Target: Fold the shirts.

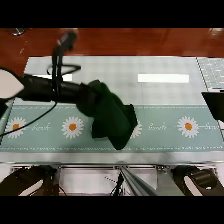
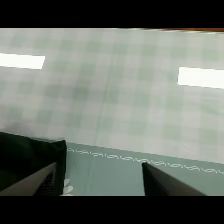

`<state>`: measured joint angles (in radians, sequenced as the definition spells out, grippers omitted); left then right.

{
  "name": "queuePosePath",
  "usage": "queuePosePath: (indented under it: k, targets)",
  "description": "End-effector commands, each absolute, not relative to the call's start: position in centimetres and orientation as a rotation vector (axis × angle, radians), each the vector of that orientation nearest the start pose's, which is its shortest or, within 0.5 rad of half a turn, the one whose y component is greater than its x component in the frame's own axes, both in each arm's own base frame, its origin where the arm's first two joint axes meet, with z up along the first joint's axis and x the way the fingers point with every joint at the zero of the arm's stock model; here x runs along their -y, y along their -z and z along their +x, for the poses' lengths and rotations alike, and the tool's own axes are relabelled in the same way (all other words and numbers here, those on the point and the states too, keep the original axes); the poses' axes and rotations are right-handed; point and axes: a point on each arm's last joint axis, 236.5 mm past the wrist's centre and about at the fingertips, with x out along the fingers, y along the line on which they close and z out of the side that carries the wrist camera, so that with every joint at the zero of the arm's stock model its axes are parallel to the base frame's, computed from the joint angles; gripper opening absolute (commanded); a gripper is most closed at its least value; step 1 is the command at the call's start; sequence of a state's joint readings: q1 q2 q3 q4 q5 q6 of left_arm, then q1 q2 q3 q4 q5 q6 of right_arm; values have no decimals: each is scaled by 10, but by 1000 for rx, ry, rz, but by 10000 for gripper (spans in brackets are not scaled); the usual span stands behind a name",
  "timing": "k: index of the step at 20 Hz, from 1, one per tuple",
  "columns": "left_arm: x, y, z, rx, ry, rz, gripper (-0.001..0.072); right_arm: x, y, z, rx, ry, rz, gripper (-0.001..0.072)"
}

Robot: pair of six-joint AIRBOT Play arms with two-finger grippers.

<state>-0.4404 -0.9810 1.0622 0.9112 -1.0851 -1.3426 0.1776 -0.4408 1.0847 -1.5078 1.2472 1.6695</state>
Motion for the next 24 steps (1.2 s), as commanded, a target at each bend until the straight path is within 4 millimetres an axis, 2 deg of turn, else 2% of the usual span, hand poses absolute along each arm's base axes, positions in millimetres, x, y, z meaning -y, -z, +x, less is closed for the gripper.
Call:
queuePosePath:
  k: [1, 2, 3, 4, 6, 7, 8, 9, 10, 11, 12, 13, 14, 15, 16, 18, 19, 21, 24]
  targets:
    - [196, -21, 254, -1256, 675, -87, 24, -60, -216, 255, -685, -188, 67, 619]
    - [184, -6, 252, -1306, 617, -143, 30, -61, -203, 265, -708, -185, 68, 619]
    - [174, 3, 251, -1341, 562, -195, 218, -66, -188, 275, -729, -189, 80, 619]
    - [168, 6, 251, -1358, 545, -208, 716, -70, -170, 287, -753, -193, 92, 619]
    - [157, -1, 256, -1359, 521, -217, 703, -76, -133, 307, -826, -192, 105, 620]
    - [148, -8, 260, -1356, 505, -211, 702, -70, -118, 316, -868, -163, 78, 619]
    - [137, -18, 264, -1358, 486, -208, 701, -51, -110, 327, -885, -100, 40, 619]
    - [119, -24, 268, -1359, 447, -198, 702, -14, -104, 336, -897, 17, 4, 619]
    - [100, -23, 267, -1367, 394, -192, 701, 30, -96, 337, -919, 164, -10, 619]
    - [86, -18, 261, -1383, 342, -230, 701, 75, -83, 326, -972, 310, 15, 619]
    - [82, -7, 249, -1409, 315, -292, 701, 105, -62, 307, -1043, 402, 87, 619]
    - [86, 9, 232, -1443, 312, -367, 701, 114, -38, 290, -1100, 436, 200, 619]
    - [93, 25, 215, -1482, 315, -445, 701, 103, -9, 275, -1156, 393, 335, 619]
    - [100, 44, 199, -1523, 300, -521, 701, 75, 14, 268, -1200, 277, 445, 619]
    - [104, 59, 185, -1563, 280, -570, 701, 36, 28, 268, -1206, 110, 534, 619]
    - [119, 75, 170, -1595, 284, -672, 701, -23, 28, 280, -1153, -110, 673, 619]
    - [125, 78, 170, -1585, 280, -719, 701, -43, 26, 282, -1159, -177, 695, 619]
    - [127, 83, 180, -1532, 253, -776, 701, -62, 33, 279, -1201, -228, 651, 619]
    - [142, 72, 213, -1392, 316, -857, 701, -76, 38, 280, -1213, -258, 611, 619]
